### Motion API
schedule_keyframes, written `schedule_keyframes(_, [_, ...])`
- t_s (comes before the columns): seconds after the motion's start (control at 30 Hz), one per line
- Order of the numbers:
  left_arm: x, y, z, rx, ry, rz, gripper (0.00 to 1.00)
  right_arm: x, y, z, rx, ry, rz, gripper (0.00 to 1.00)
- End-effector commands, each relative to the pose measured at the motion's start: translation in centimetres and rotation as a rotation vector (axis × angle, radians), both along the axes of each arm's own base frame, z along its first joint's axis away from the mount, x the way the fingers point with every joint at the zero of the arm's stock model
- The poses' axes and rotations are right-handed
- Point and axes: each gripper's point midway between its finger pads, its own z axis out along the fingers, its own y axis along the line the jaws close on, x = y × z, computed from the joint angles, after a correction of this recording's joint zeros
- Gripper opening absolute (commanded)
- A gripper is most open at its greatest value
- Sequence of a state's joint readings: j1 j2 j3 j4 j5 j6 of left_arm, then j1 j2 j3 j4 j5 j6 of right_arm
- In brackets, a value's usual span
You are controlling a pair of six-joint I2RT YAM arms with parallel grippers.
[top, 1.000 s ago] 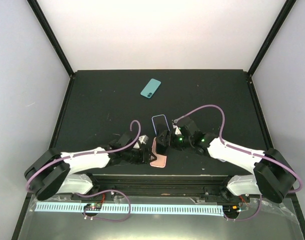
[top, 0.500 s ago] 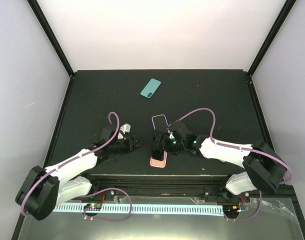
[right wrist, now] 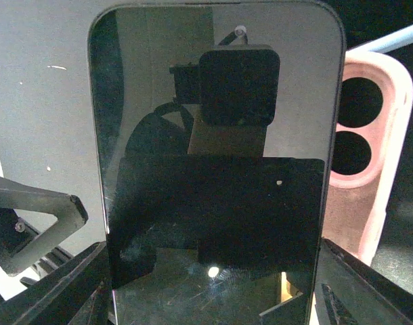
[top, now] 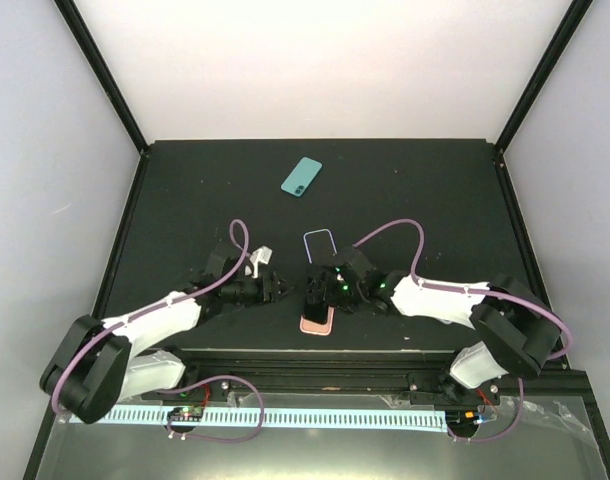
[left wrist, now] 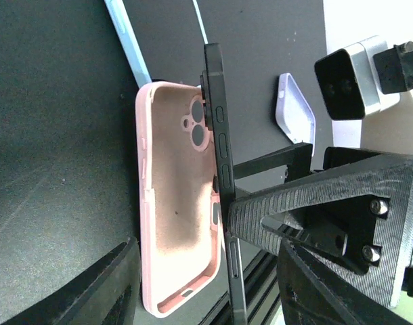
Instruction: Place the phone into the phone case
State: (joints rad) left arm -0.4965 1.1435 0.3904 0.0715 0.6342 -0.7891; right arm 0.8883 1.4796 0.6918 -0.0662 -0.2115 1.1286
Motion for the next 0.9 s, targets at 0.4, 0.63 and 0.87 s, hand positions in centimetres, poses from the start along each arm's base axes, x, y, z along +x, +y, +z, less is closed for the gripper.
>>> schedule_keyframes(0.4, [0.9, -2.0, 0.2, -0.095, -0.008, -0.077, 0.56, -1.6, 0.6, -1.2, -0.059, 0.001, -0.011, 0.66])
schedule_keyframes(0.63, [0.7, -1.6, -0.5, -0.065, 0.007, -0.055, 0.56, -2.8, -0.7, -1.8, -0.108, -0.001, -0.034, 0.65])
schedule_keyframes(0.87, [0.7, -1.9, -0.6, -0.051, 0.001, -0.057, 0.53, -2.0, -1.3, -2.7, -0.154, -0.032, -0.067, 0.65])
